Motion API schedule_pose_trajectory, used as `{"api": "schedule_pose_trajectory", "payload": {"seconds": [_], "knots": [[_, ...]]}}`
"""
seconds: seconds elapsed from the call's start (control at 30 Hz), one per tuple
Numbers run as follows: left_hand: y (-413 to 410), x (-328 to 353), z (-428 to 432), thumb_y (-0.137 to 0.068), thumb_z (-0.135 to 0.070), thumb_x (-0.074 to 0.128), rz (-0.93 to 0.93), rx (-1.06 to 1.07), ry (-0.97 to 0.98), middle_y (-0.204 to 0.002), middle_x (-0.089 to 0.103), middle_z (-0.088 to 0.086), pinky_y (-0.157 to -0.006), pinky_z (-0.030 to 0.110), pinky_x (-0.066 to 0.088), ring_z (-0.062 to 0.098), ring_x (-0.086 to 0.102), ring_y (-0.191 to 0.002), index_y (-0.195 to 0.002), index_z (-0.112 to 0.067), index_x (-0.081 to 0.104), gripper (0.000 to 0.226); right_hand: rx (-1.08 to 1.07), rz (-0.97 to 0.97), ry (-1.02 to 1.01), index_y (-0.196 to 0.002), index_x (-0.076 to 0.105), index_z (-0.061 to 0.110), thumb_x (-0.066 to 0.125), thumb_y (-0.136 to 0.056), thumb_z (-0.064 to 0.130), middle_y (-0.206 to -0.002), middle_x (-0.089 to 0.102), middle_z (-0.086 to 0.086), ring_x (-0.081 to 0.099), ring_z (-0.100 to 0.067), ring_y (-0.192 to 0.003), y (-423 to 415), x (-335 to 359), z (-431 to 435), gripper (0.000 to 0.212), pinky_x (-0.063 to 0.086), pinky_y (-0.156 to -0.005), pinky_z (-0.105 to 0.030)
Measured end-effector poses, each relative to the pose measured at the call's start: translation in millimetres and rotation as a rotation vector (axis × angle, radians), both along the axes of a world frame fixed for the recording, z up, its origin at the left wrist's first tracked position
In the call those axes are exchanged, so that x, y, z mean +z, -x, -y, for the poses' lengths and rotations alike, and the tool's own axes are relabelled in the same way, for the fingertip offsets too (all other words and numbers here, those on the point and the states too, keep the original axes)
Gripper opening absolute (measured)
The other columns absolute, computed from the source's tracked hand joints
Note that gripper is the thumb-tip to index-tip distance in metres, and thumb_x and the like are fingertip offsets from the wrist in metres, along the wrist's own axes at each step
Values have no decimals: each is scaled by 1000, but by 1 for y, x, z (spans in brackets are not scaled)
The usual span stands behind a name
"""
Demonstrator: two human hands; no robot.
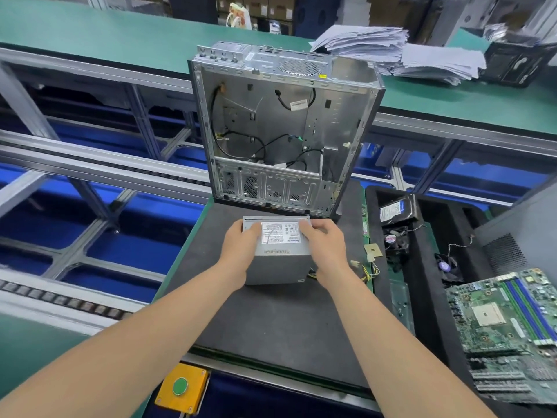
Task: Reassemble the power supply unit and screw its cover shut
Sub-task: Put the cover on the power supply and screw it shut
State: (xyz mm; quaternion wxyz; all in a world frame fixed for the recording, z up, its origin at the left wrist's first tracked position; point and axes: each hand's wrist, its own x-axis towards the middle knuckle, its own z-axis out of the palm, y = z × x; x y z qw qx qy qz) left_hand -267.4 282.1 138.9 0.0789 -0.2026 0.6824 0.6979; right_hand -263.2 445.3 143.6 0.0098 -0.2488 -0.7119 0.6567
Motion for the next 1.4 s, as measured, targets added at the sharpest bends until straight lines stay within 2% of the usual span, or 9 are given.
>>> {"api": "schedule_pose_trajectory", "payload": {"seconds": [0.13, 0.3, 0.53, 0.63, 0.73, 0.8, 0.9, 1.13, 1.4], "knots": [[-1, -5, -1, -97, -35, 57, -21, 48, 18, -109, 73, -4, -94, 45, 56, 21, 68, -103, -108, -32, 62, 12, 33, -9, 49, -106, 64, 24, 73, -89, 35, -104, 74, 0, 70, -30, -108, 3, -1, -2, 22, 53, -79, -42], [-2, -8, -4, -96, -42, 56, -92, 125, 228, -93, 69, -11, -63, 29, 38, 7, 59, -85, -94, -28, 60, 15, 87, -104, -75, -113, 72, 35, 66, -96, 38, -98, 75, 21, 69, -9, -102, 4, -7, -2, 19, 54, -87, -35], [-2, -5, -11, -98, -43, 53, -164, 173, 365, -82, 65, -6, -64, 35, 40, 23, 60, -83, -88, -24, 53, 22, -37, -114, -196, -93, 76, 34, 65, -92, 39, -78, 69, 33, 60, 11, -79, 11, -12, 7, 12, 38, -65, -21], [-3, -2, -3, -100, -43, 49, -336, 49, 736, -86, 66, -7, -78, 39, 47, 23, 59, -87, -110, -34, 53, 14, -50, -148, -102, -86, 77, 28, 64, -90, 33, -80, 71, 25, 61, 0, -77, 13, -14, 10, 14, 42, -64, -25], [8, 4, 4, -99, -51, 44, -788, -246, 1260, -107, 67, -3, -111, 41, 36, 21, 60, -107, -123, -21, 62, 42, -87, -200, -93, -81, 78, 30, 53, -89, 34, -82, 74, 14, 66, -9, -82, 12, -14, 11, 27, 49, -70, -32], [14, 7, 0, -96, -68, 35, -917, -511, 1406, -107, 65, 0, -106, 42, 40, 22, 61, -103, -124, -14, 60, 65, -108, -210, -66, -78, 79, 29, 51, -95, 29, -82, 76, 7, 71, -18, -87, 14, -16, 12, 33, 52, -73, -35], [21, 10, -8, -88, -86, 23, -857, -663, 1447, -104, 59, -1, -85, 39, 46, 22, 59, -93, -121, -17, 54, 82, -178, -199, 144, -77, 82, 23, 52, -95, 41, -84, 79, -3, 75, -23, -84, 15, -16, 13, 39, 55, -73, -39], [29, 12, -7, -52, -112, 24, -862, -777, 1491, -102, 55, -1, -80, 41, 49, 22, 56, -84, -114, -14, 51, 119, -222, -239, 267, -80, 83, 14, 49, -94, 49, -84, 79, -10, 73, -21, -75, 16, -16, 16, 51, 52, -71, -34], [40, 8, -12, -56, -105, 41, -835, -686, 1460, -106, 61, -1, -84, 40, 48, 22, 61, -95, -112, -18, 50, 104, -179, -124, 403, -96, 82, 9, 45, -105, 51, -96, 80, -11, 74, -25, -90, 17, -4, 5, 56, 55, -88, -39]]}}
